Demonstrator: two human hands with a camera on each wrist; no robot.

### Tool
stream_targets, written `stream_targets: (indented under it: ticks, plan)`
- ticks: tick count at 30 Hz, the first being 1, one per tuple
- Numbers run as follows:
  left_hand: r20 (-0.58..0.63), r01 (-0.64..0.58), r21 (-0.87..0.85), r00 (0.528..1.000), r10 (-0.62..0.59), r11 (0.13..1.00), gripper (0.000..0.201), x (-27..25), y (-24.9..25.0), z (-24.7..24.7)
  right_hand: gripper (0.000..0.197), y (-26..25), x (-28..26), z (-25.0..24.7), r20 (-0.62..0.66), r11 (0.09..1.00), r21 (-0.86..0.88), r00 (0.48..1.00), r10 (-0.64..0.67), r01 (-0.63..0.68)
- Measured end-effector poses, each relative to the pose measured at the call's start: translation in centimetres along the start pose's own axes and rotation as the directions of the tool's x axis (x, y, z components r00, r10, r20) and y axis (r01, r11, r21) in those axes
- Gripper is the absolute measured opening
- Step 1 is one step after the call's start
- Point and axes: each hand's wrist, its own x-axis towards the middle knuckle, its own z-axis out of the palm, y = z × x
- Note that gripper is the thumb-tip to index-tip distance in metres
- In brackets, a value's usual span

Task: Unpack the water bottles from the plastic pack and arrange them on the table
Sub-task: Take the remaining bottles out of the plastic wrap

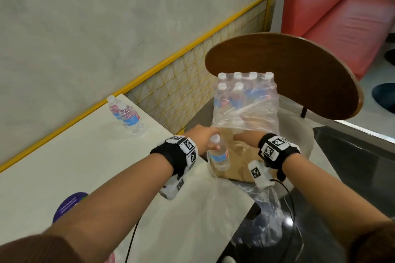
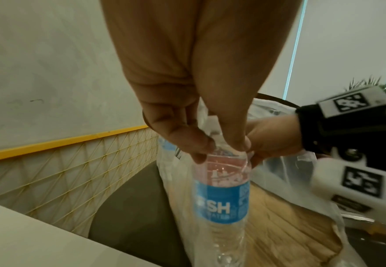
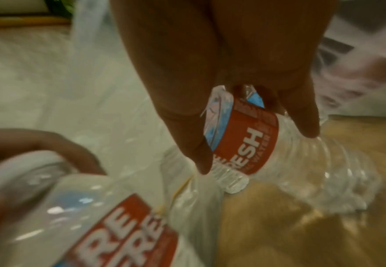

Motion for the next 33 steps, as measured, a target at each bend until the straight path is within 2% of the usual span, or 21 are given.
stream_targets:
  ticks: [2,5,8,11,13,15,20,23,26,28,30,32,33]
  plan:
    - [-0.019,-0.053,0.006,0.998,0.053,0.999,0.044,-1.2,-0.2,0.0,0.058,0.5,-0.9,0.8,-0.001,0.995,-0.058,0.996,-0.084,0.084]
    - [-0.115,-0.1,-0.025,0.989,0.097,0.995,0.04,-3.6,-1.0,0.1,0.044,0.4,-4.1,1.5,-0.016,0.961,0.021,0.961,-0.276,0.276]
    - [-0.193,-0.097,-0.071,0.978,0.082,0.993,0.038,-6.4,-2.6,-0.3,0.041,-0.2,-7.7,2.9,0.089,0.892,0.096,0.889,-0.449,0.441]
    - [-0.283,-0.047,-0.137,0.959,0.006,0.989,0.043,-9.3,-3.9,-1.5,0.048,-1.9,-10.7,5.3,0.247,0.867,0.127,0.831,-0.499,0.483]
    - [-0.297,0.023,-0.118,0.953,-0.057,0.993,0.044,-11.2,-4.5,-2.4,0.05,-3.5,-12.3,8.0,0.326,0.837,0.139,0.774,-0.543,0.529]
    - [-0.263,0.108,-0.017,0.959,-0.108,0.994,0.047,-12.9,-5.2,-3.1,0.052,-5.2,-13.4,11.3,0.392,0.811,0.104,0.726,-0.566,0.576]
    - [-0.108,0.216,0.141,0.973,-0.202,0.966,0.043,-16.6,-8.1,-2.3,0.056,-8.8,-15.7,19.7,0.56,0.728,0.034,0.59,-0.582,0.685]
    - [-0.002,0.308,0.16,0.95,-0.311,0.938,0.041,-18.3,-10.0,-0.5,0.059,-10.4,-16.9,22.9,0.593,0.702,0.039,0.549,-0.589,0.711]
    - [0.075,0.389,0.187,0.91,-0.408,0.902,0.029,-19.3,-11.9,0.9,0.06,-11.6,-17.6,24.7,0.614,0.68,0.058,0.511,-0.602,0.731]
    - [0.097,0.437,0.204,0.881,-0.462,0.876,0.025,-19.9,-12.6,0.8,0.063,-12.0,-17.7,25.3,0.619,0.67,0.064,0.498,-0.608,0.739]
    - [0.158,0.47,0.195,0.851,-0.501,0.861,0.019,-20.5,-13.0,0.6,0.07,-12.0,-17.6,25.6,0.604,0.69,0.076,0.517,-0.607,0.72]
    - [0.255,0.479,0.159,0.825,-0.505,0.863,0.05,-20.5,-13.1,0.3,0.074,-11.8,-17.6,25.7,0.59,0.724,0.087,0.55,-0.591,0.684]
    - [0.304,0.472,0.152,0.813,-0.496,0.868,0.057,-20.2,-13.1,0.2,0.074,-11.8,-17.6,25.8,0.588,0.73,0.089,0.556,-0.588,0.678]
